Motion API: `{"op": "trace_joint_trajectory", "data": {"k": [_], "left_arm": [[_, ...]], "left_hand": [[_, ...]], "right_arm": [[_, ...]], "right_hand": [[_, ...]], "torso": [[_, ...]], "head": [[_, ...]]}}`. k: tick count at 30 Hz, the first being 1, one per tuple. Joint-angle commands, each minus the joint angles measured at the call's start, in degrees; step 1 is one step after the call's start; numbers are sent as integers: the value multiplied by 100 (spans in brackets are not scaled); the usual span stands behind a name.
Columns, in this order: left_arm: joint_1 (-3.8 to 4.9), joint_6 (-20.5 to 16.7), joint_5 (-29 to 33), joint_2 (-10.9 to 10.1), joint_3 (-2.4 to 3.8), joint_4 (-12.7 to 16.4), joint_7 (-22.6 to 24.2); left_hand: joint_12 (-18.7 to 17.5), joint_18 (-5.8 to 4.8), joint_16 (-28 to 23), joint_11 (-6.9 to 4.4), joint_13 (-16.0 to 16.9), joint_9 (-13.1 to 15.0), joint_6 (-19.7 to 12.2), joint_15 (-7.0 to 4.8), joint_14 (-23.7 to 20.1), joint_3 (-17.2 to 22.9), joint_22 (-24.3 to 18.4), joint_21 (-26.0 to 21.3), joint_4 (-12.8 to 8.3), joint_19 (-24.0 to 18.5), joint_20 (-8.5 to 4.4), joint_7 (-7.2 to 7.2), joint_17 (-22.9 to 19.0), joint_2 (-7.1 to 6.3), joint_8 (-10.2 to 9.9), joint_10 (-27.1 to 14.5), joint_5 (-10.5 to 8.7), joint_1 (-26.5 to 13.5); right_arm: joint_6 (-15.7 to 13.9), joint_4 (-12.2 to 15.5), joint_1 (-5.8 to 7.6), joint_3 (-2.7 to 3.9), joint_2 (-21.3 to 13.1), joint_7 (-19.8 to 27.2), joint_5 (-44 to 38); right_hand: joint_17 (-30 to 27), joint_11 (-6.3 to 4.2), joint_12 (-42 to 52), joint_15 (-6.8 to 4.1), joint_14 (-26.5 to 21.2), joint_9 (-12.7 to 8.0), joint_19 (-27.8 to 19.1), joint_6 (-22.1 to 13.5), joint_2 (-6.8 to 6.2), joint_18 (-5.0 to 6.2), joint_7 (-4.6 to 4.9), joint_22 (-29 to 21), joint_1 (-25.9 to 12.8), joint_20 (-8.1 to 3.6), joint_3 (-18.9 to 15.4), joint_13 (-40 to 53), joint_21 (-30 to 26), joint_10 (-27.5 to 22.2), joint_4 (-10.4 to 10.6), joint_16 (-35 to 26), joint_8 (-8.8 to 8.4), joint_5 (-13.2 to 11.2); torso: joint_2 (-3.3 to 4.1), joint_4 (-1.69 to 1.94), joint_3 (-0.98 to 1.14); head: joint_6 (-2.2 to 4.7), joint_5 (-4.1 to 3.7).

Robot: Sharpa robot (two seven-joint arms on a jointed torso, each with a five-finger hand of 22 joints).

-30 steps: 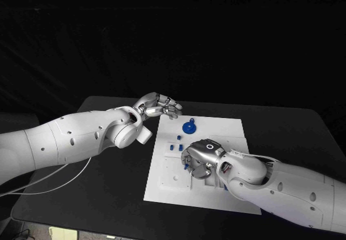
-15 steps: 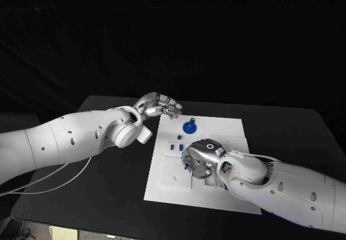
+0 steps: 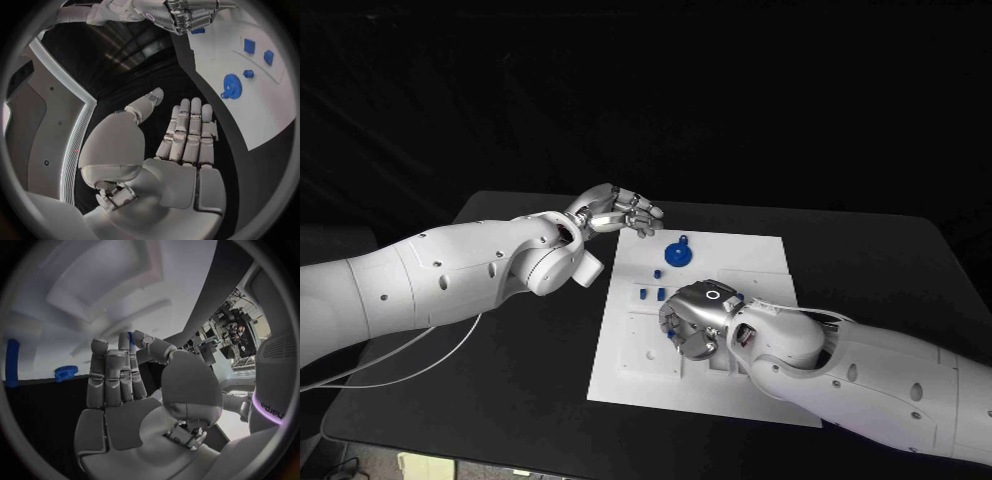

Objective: Assemble the parts on the task board

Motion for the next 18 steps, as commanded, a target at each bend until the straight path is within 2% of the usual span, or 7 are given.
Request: {"op": "trace_joint_trajectory", "data": {"k": [1, 11, 14, 15, 18], "left_arm": [[3, 84, 17, -1, 2, 11, 49], [4, 84, 17, -8, 2, 11, 45], [4, 87, 17, -13, 2, 11, 43], [4, 91, 17, -14, 2, 12, 40], [4, 97, 17, -19, 2, 13, 40]], "left_hand": [[-2, 87, -22, 0, -7, -8, -41, 6, 42, -4, 10, -20, 29, -2, 26, -10, 9, 53, 39, -40, 28, -2], [-1, 87, -27, 0, -10, -9, -42, 7, 43, -5, 12, -23, 29, -2, 27, -10, 14, 52, 40, -41, 28, -1], [-1, 87, -28, 1, -11, -9, -43, 7, 43, -5, 13, -24, 30, -2, 27, -10, 15, 52, 40, -41, 27, -1], [-1, 87, -29, 1, -11, -9, -43, 7, 43, -5, 13, -24, 30, -2, 27, -10, 15, 52, 40, -41, 27, -1], [-1, 87, -30, 1, -12, -9, -44, 7, 43, -6, 14, -25, 30, -2, 27, -10, 16, 52, 41, -41, 27, -2]], "right_arm": [[348, -25, -25, -39, 15, -141, -150], [241, -57, -25, -58, 36, -37, 95], [66, -66, -24, -58, -2, 35, 308], [-3, -61, -24, -58, -18, 65, 375], [-220, -44, -23, -58, -61, 129, 513]], "right_hand": [[5, 6, -21, -19, -7, 10, -6, 43, 55, 118, 0, 116, -14, -13, -8, -3, 31, 28, -18, 40, 12, 14], [-14, 24, -73, -2, -34, 18, -50, 0, 23, 118, 20, 110, -51, 10, -4, 19, 20, -13, -9, 12, -24, 42], [-55, 66, -174, 39, -45, 25, -88, -123, -117, 118, 71, 110, -155, 17, -199, 41, 19, -120, -46, -36, -100, 390], [-68, 113, -261, 85, -65, -2, -114, -268, -245, 118, 128, 105, -209, 17, -290, 17, 6, -261, -68, -58, -182, 431], [-102, 225, -439, 195, -107, -42, -175, -554, -354, 118, 259, 97, -270, 22, -605, -39, -26, -533, -147, -114, -330, 801]], "torso": [[1, 4, -2], [1, 6, -3], [-3, 3, -1], [-2, 2, -1], [-1, 0, -2]], "head": [[-6, -3], [-1, -4], [2, -5], [2, -5], [7, -4]]}}
